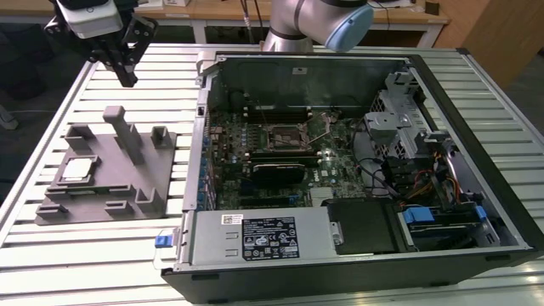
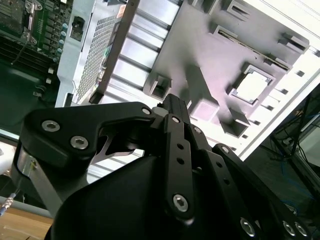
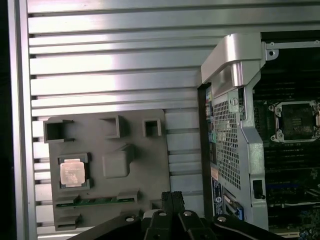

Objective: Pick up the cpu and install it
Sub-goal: 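Reach for the cpu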

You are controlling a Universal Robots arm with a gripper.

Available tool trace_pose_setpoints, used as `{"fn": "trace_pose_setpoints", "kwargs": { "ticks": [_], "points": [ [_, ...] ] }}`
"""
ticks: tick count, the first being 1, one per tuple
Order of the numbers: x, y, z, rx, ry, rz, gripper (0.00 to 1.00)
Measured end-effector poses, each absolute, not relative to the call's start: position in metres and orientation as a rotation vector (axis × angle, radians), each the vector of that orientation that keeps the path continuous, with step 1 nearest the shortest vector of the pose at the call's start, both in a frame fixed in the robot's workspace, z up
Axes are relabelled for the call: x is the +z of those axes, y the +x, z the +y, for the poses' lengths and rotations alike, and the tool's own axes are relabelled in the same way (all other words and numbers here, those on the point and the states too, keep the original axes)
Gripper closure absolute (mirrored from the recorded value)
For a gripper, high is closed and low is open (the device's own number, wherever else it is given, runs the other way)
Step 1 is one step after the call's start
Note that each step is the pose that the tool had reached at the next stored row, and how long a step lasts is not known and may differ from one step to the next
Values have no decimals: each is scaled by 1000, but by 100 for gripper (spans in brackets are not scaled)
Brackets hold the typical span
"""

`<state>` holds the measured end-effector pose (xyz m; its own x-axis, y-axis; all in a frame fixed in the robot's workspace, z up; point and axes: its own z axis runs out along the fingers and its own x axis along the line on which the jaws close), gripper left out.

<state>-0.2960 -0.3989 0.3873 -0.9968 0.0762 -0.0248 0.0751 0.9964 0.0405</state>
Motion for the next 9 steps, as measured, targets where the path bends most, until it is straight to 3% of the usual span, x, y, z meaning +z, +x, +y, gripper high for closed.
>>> {"fn": "trace_pose_setpoints", "kwargs": {
  "ticks": [9],
  "points": [
    [387, -304, -399, 62, 118, 3112, 89]
  ]
}}
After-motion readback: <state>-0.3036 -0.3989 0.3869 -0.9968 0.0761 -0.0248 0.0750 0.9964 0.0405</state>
